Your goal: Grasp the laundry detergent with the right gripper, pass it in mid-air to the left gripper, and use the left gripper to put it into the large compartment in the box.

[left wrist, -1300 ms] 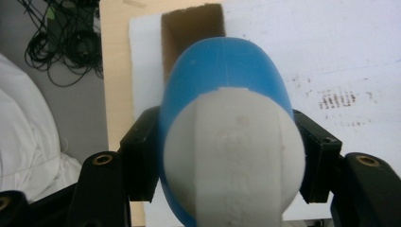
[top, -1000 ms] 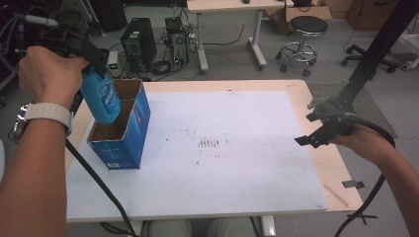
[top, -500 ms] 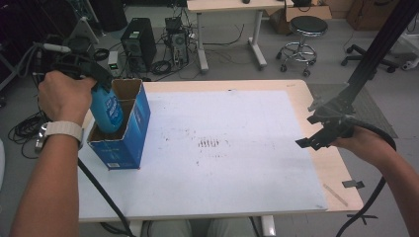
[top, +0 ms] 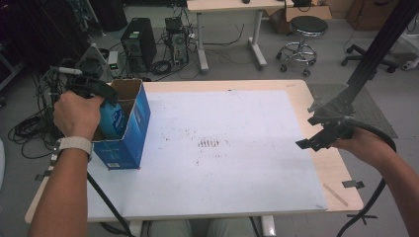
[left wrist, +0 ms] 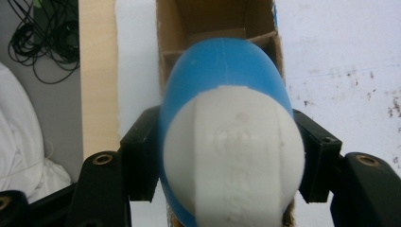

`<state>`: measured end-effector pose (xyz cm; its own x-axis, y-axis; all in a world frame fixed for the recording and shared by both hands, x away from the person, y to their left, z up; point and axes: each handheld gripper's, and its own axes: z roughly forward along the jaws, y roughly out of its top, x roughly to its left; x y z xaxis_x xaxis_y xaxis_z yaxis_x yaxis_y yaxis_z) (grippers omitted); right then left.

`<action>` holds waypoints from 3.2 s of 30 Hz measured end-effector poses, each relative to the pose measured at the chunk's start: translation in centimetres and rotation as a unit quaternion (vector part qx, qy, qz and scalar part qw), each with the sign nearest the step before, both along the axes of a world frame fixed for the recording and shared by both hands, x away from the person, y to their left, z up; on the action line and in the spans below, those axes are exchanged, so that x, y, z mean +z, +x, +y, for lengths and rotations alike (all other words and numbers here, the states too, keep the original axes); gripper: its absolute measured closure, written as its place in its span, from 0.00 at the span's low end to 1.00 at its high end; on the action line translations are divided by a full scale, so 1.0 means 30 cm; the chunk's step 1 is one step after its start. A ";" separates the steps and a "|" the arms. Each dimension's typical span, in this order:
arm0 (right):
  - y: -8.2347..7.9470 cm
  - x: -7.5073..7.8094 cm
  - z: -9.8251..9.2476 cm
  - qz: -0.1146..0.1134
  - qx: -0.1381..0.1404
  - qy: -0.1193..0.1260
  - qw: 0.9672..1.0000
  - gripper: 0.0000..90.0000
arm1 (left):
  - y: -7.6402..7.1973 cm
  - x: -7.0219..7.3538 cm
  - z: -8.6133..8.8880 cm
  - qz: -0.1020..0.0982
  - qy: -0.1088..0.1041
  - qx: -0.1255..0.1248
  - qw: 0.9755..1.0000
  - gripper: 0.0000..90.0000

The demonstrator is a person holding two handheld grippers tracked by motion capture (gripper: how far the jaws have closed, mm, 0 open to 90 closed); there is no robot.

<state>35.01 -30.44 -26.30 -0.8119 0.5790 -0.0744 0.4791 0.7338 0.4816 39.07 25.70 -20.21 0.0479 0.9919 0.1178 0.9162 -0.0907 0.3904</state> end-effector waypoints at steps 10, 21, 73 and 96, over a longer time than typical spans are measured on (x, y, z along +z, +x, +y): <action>-0.002 -0.013 0.003 0.006 -0.001 -0.006 1.000 0.10 | 0.012 -0.113 0.003 0.019 0.002 -0.007 1.000 0.42; 0.003 -0.027 -0.003 0.011 -0.004 -0.010 1.000 0.10 | 0.023 -0.198 0.012 0.037 0.001 -0.008 0.999 0.42; -0.015 -0.017 0.015 0.013 0.000 -0.012 1.000 0.11 | -0.027 -0.041 0.056 -0.007 -0.037 -0.007 0.999 0.29; -0.032 0.012 0.026 0.008 0.004 -0.012 1.000 0.11 | -0.124 0.139 -0.110 -0.008 -0.042 -0.127 0.991 0.14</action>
